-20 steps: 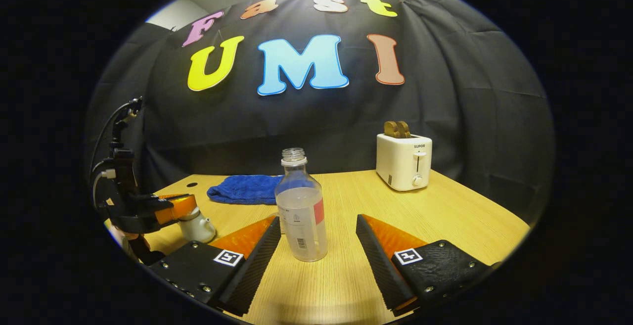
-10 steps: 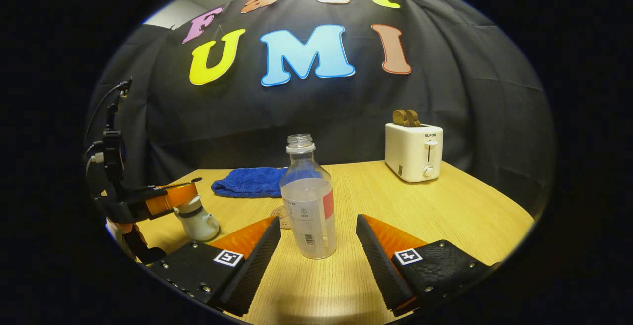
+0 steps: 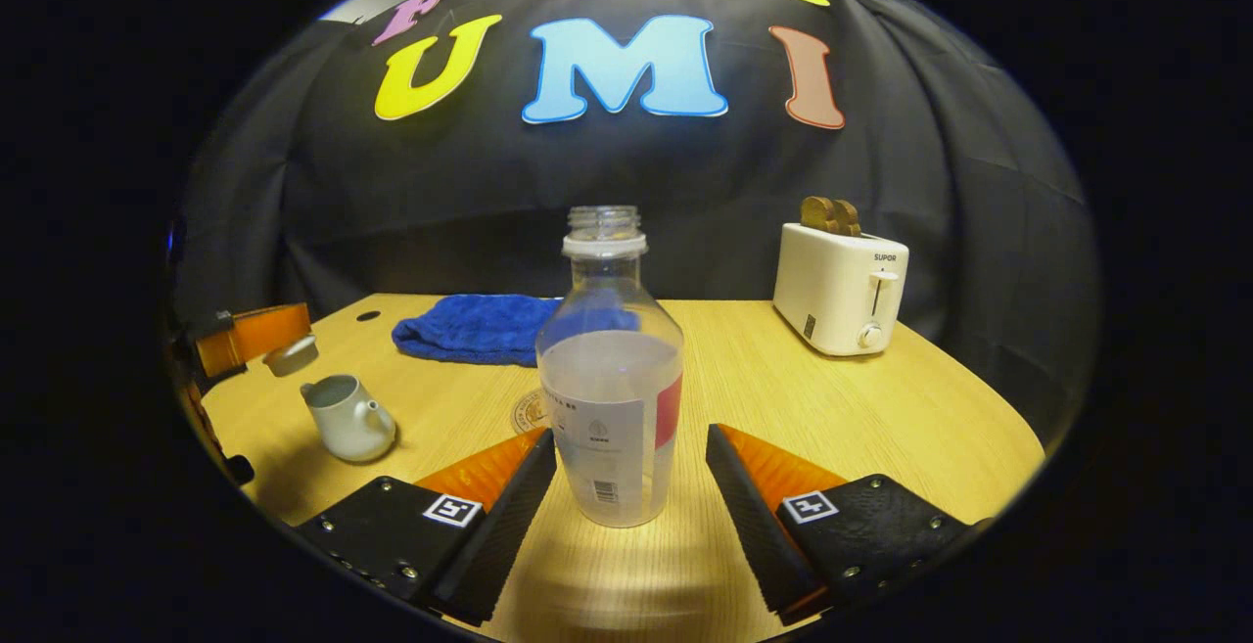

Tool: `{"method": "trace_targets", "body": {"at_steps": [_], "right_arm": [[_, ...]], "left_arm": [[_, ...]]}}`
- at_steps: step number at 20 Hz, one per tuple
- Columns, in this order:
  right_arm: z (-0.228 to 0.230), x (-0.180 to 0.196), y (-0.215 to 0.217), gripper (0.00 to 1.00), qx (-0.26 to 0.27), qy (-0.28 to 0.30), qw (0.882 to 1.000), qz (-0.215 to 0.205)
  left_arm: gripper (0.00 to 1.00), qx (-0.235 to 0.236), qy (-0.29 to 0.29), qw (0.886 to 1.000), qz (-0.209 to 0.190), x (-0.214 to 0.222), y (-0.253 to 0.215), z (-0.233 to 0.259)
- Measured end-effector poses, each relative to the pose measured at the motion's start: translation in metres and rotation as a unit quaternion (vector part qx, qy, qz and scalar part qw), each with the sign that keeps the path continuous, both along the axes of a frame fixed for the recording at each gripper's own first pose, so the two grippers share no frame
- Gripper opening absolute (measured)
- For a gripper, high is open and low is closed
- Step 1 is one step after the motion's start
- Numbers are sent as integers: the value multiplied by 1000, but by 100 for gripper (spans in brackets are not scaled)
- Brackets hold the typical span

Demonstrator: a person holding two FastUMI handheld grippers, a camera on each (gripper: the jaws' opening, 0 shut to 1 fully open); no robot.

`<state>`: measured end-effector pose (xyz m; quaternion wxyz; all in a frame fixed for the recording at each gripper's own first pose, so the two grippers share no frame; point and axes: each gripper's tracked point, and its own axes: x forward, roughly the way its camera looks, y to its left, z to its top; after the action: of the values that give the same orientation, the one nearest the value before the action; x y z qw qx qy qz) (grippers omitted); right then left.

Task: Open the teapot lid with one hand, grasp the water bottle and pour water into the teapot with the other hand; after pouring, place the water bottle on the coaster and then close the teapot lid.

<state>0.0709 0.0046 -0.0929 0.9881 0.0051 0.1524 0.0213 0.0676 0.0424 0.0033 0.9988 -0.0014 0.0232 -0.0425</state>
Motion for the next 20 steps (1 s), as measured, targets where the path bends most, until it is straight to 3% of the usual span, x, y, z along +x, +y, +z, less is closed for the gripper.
{"method": "trace_targets", "body": {"at_steps": [4,7,10,16,20], "right_arm": [[-8,5,7,77,-19,8,1000,13],[-2,5,6,76,-67,7,998,15],[13,10,6,76,-147,-14,989,12],[37,21,42,76,-282,-60,957,42],[53,27,64,75,-389,-98,914,61]], "left_arm": [[17,-7,-1,1000,9,-7,17,1],[17,-14,1,1000,9,-10,23,-2],[16,-21,0,1000,8,-14,28,-1],[17,-23,-2,1000,16,-26,44,0],[17,-23,-2,999,31,-35,62,-1]]}}
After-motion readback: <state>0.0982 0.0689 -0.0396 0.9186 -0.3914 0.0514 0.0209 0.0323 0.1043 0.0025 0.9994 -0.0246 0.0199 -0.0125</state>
